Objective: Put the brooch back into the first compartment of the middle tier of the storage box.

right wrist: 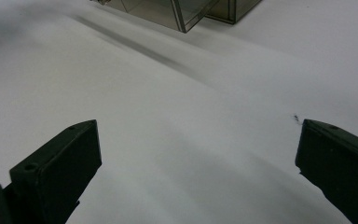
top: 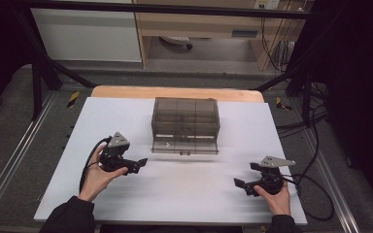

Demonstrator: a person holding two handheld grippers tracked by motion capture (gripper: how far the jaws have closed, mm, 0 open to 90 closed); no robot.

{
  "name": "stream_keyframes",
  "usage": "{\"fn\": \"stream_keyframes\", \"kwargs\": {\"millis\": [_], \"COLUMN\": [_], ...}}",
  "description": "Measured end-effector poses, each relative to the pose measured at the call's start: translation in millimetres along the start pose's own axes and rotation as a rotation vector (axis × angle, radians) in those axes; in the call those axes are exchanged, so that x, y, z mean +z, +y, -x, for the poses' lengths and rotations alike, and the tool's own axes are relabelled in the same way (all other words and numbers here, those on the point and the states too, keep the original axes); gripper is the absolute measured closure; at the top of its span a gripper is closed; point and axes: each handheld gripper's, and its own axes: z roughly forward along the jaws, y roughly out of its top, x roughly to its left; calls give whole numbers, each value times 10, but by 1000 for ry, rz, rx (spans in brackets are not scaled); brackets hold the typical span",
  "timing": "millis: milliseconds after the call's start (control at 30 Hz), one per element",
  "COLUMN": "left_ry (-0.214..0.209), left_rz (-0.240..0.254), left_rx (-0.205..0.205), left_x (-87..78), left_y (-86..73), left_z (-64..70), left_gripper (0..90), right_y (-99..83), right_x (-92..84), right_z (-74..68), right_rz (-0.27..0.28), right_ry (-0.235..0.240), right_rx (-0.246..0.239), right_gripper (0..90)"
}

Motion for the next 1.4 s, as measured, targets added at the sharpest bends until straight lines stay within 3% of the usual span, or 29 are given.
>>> {"fn": "stream_keyframes", "kwargs": {"millis": [500,967,1400], "left_ry": [19,38,43], "left_rz": [-6,15,7], "left_rx": [15,-17,-24], "left_x": [-132,-299,-309], "left_y": [-362,-652,-722], "left_z": [-45,-195,-259], "left_gripper": [58,53,52], "right_y": [-2,-6,-6], "right_x": [5,9,8], "right_z": [-2,-8,-7], "right_rz": [-3,-8,-9], "right_ry": [0,0,2], "right_rx": [1,6,7], "right_gripper": [5,5,5]}}
